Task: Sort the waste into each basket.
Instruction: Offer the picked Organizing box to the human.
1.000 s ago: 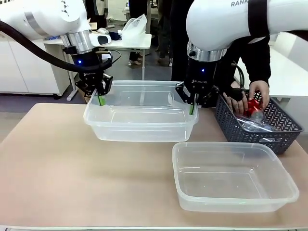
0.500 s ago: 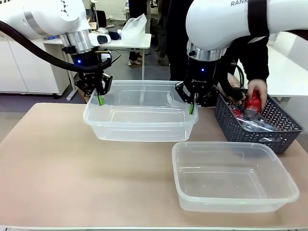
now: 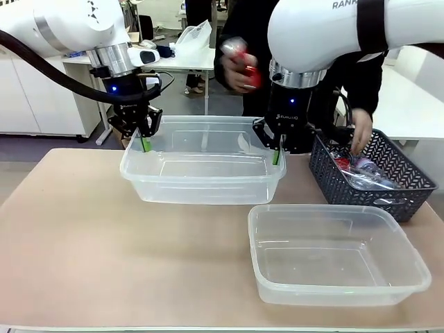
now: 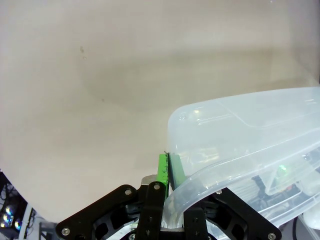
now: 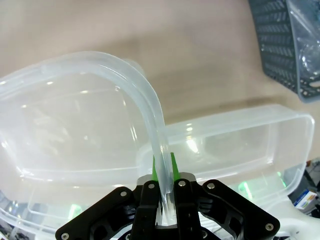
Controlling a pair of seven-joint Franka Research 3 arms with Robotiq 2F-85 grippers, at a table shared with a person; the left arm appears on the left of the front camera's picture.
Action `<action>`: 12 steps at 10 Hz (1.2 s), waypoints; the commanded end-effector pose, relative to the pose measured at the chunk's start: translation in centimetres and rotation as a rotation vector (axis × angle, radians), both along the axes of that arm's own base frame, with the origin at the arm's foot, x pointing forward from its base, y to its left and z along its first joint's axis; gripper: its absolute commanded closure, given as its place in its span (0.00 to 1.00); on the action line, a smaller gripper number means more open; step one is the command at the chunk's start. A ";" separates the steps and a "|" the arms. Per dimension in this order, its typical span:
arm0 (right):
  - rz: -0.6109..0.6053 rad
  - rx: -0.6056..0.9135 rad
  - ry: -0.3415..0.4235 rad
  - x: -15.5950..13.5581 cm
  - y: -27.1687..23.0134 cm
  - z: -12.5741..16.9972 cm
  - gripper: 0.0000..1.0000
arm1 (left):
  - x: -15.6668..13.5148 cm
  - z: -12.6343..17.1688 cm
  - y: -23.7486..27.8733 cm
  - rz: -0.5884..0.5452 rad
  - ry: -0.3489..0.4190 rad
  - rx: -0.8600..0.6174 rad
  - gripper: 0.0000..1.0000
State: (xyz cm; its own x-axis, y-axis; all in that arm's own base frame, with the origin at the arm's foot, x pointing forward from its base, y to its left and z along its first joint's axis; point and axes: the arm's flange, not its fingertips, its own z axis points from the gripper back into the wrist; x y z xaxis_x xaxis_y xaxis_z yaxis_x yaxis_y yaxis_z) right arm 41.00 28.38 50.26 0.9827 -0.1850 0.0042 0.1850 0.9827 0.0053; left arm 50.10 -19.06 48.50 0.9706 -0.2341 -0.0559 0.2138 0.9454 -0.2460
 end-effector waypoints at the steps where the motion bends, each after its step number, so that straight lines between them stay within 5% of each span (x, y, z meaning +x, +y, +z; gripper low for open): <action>1: -0.028 -0.010 0.000 0.2 -0.1 0.3 0.96 | 0.1 0.5 0.0 -0.006 -0.005 0.002 0.95; 12: -0.028 -0.010 0.000 0.2 -0.1 0.3 0.96 | 0.1 0.5 0.0 -0.006 -0.005 0.002 0.95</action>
State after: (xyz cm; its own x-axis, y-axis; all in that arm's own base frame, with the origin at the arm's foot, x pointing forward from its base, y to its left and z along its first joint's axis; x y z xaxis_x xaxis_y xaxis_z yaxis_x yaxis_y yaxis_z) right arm 41.00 28.38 50.27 0.9827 -0.1850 0.0041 0.1850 0.9827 0.0053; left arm 50.11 -19.06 48.50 0.9706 -0.2340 -0.0556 0.2139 0.9454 -0.2460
